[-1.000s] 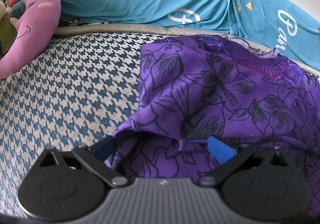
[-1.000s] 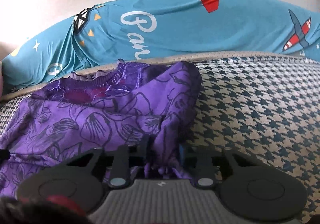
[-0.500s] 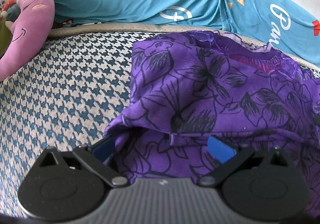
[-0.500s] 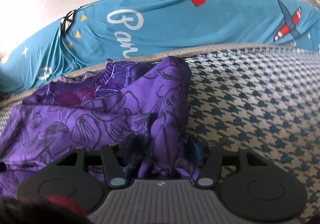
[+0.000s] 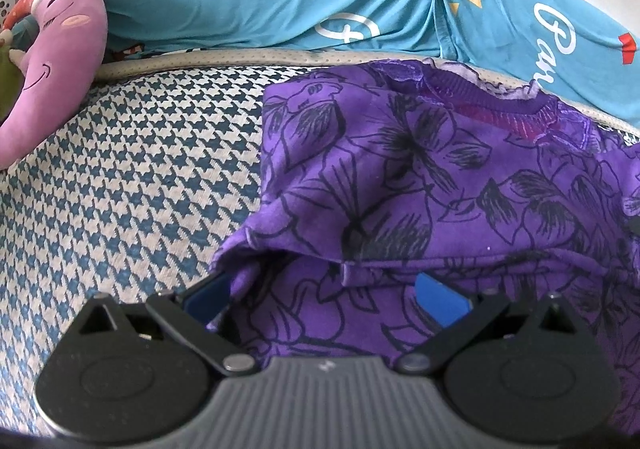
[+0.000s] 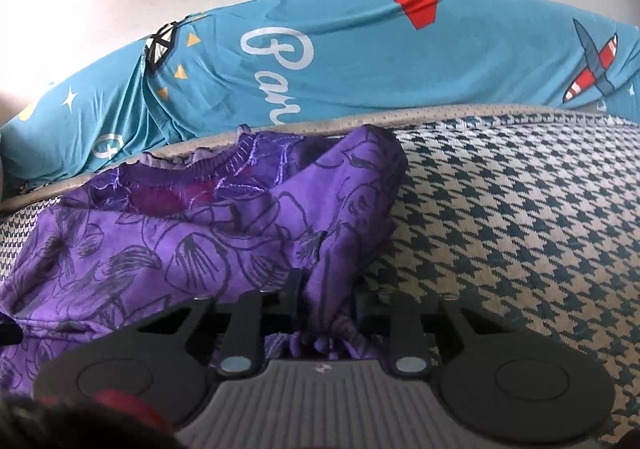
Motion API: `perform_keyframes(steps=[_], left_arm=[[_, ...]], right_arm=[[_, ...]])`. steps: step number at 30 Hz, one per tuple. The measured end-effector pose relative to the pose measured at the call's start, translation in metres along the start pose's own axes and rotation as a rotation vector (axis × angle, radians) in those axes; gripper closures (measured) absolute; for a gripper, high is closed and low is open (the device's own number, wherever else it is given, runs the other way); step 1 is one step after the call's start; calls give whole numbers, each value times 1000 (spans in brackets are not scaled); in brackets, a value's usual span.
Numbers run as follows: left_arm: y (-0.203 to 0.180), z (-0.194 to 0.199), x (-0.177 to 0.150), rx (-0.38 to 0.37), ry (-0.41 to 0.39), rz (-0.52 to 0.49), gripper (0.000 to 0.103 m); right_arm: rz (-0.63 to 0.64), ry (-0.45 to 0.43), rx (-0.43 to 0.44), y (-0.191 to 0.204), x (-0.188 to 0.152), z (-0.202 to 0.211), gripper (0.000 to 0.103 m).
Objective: Fold clothes
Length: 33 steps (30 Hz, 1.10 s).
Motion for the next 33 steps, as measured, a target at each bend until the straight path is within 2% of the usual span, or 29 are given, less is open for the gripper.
perform_keyframes(steps=[9,19,23,25,27,33], left_arm=[[4,-1,-1,6,12,11,0],[7,-2,-3,23,16,5,0],[9,-3,-4,20,26,13,0],[9,-4,-4,24,27,14,0],[10,-4,-3,26,29,19,0],[10,-6,-3,21,36,26,0]], right_arm=[[31,-30,-16,12,4,9,82],[-11,-7,-20,7,3,4,82],[-56,18,-12,-1,2,-1,71],[-82,29,9,-7,1,-2,58],[-101,37,25,-13,0,-3,51],[-124,41,72,-23,-2,-3,39]])
Point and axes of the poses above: each gripper's, at about its wrist camera, not at the fingertips, and z roughly against the way its jaws point, y to its left, x to its top, the point moved 2 cm from there along -z, roughly the way its jaws point, and after that the axes turned 7 degrees about y, right-handed, at the moved point
